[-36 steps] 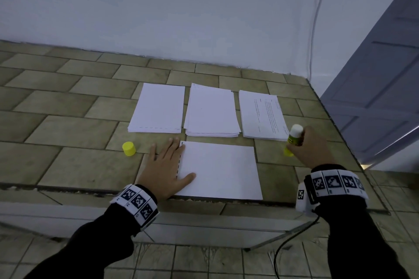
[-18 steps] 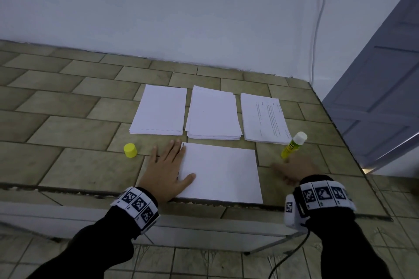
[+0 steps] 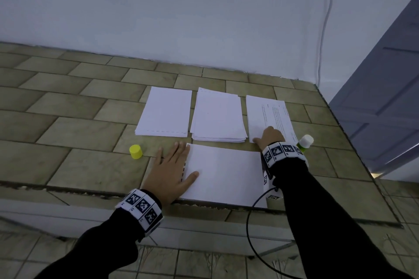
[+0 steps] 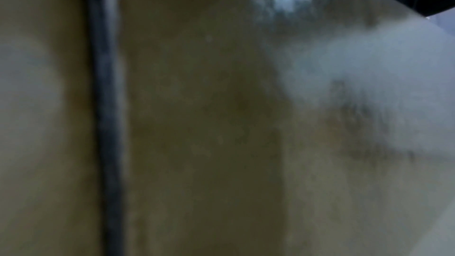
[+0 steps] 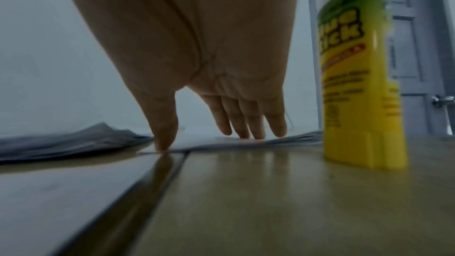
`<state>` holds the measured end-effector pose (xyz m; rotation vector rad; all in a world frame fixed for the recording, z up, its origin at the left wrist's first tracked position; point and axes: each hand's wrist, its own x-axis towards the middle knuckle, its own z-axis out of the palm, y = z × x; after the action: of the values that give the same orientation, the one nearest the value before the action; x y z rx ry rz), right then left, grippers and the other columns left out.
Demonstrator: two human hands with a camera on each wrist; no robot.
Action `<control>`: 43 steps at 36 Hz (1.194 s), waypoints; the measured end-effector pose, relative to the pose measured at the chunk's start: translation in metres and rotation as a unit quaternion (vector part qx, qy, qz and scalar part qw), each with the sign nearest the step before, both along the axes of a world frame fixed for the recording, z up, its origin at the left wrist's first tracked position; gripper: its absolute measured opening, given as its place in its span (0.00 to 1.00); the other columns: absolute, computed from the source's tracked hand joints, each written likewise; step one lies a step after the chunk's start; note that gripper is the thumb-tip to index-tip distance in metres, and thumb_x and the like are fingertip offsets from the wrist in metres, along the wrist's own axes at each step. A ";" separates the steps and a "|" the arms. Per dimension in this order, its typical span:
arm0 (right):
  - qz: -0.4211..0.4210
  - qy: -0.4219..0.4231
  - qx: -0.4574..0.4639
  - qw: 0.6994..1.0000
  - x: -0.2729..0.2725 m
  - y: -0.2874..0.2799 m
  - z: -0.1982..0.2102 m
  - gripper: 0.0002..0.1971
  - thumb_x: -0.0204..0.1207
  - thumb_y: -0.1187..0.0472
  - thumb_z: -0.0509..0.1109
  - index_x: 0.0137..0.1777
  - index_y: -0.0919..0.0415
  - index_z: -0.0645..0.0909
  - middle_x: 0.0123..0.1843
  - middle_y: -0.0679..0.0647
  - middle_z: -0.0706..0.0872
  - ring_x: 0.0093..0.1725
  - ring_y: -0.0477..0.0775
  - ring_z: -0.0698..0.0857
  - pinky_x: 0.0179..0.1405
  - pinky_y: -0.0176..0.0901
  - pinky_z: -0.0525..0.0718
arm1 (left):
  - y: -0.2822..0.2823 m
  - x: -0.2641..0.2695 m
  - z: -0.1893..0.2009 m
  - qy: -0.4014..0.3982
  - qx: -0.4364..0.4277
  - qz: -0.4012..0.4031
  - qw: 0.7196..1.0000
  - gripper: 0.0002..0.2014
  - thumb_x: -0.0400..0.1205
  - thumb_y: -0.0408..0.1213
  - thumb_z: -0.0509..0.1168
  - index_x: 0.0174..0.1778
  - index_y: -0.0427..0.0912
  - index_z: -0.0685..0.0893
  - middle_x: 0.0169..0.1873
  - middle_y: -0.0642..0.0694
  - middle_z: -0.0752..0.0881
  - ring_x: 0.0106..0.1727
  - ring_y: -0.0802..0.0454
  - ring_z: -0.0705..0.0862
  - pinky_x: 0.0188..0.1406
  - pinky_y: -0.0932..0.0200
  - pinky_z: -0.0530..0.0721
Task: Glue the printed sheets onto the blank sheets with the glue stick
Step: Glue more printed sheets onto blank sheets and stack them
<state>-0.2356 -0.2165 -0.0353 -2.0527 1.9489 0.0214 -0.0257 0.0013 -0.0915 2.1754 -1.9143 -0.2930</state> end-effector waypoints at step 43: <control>0.198 -0.393 0.049 0.897 -0.062 0.104 0.004 0.22 0.72 0.76 0.70 0.57 0.49 0.82 0.71 0.49 0.78 0.69 0.54 0.80 0.56 0.34 0.84 | -0.009 0.015 0.052 0.590 -0.075 0.107 0.797 0.24 0.81 0.18 0.64 0.69 0.44 0.73 0.47 0.44 0.93 0.49 0.48 0.92 0.39 0.58 0.89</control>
<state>-0.2975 -0.1129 -0.0313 -1.9180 1.0111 -0.5255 -0.0111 -0.0077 -0.0399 1.4085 -0.9041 -1.0833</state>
